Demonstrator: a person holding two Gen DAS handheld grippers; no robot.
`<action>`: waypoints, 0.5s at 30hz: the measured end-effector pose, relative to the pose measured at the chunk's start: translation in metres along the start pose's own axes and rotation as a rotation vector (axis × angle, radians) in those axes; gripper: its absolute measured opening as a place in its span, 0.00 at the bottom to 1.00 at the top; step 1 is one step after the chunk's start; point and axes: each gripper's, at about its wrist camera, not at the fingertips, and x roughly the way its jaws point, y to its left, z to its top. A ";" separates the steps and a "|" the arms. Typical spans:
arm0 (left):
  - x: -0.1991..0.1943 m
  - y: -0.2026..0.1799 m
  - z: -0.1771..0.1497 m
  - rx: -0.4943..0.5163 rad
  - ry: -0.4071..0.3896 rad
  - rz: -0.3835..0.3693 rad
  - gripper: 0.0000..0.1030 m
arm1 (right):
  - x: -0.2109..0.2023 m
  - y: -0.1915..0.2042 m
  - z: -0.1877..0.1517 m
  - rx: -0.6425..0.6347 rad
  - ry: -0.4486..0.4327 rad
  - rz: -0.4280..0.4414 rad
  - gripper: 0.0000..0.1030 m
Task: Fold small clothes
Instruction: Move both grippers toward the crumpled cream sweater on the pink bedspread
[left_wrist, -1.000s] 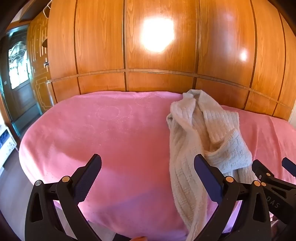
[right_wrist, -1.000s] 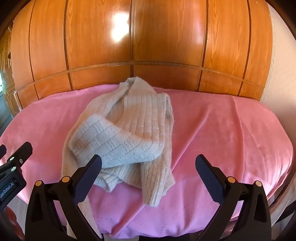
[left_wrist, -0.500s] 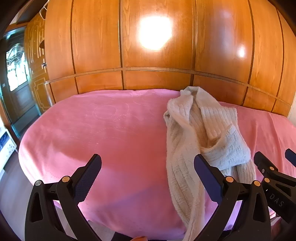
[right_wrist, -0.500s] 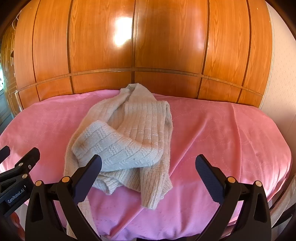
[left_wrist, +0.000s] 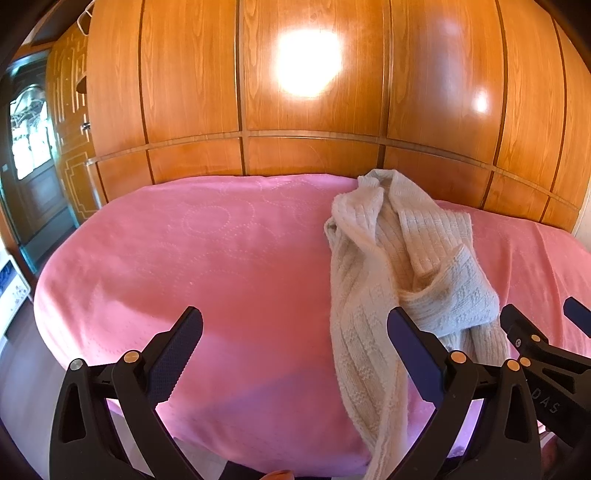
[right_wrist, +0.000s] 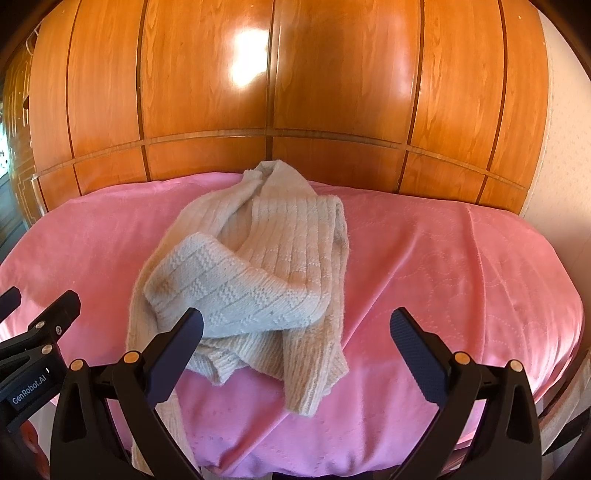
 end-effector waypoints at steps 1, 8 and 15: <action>0.001 -0.001 0.000 0.010 0.002 -0.005 0.96 | 0.001 0.000 -0.001 0.002 0.005 0.007 0.98; 0.011 0.000 -0.004 0.058 0.038 -0.020 0.96 | 0.016 -0.017 -0.008 0.059 0.065 0.051 0.98; 0.017 0.006 -0.006 0.048 0.059 -0.022 0.96 | 0.021 -0.026 -0.009 0.072 0.084 0.035 0.98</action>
